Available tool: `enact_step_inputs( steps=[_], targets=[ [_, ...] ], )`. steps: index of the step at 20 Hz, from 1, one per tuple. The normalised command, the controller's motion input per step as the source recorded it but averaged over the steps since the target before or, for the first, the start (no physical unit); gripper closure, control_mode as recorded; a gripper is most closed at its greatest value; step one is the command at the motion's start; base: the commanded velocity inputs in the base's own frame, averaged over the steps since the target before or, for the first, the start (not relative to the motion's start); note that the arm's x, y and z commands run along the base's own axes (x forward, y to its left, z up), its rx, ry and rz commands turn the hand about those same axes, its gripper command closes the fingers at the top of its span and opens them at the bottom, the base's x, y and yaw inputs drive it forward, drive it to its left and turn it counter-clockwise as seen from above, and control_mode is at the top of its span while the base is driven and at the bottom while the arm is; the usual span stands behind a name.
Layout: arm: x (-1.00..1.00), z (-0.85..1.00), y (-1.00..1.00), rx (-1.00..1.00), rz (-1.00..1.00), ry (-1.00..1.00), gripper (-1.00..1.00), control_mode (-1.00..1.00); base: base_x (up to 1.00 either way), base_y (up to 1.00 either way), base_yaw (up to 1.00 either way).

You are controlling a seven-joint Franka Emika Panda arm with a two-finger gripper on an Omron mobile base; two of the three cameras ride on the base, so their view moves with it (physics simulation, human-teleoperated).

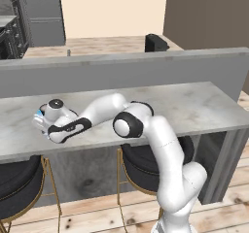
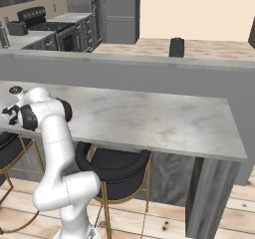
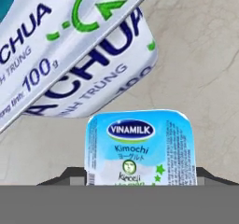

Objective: Stack the yogurt containers by placing the smaller containers on top of the larger containers.

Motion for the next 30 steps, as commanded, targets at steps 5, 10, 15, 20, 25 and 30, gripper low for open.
enact_step_inputs(
  steps=[5,10,15,20,25,30],
  targets=[
    [-0.43,0.12,0.00,0.00,0.00,-0.13,1.00,-1.00,0.00,0.00,0.00],
    [-0.67,0.39,-0.01,0.01,0.00,-0.18,1.00,-1.00,0.00,0.00,0.00],
    [-0.70,0.35,-0.01,0.07,0.01,-0.07,1.00,-1.00,0.00,0.00,0.00],
    [-0.37,0.49,-0.12,0.08,0.00,-0.01,1.00,-1.00,0.00,0.00,0.00],
    [-0.01,0.86,-0.27,0.05,0.00,0.00,1.00,-1.00,0.00,0.00,0.00],
    [0.00,1.00,-0.19,0.00,0.00,0.00,1.00,-1.00,0.00,0.00,0.00]
  ],
)
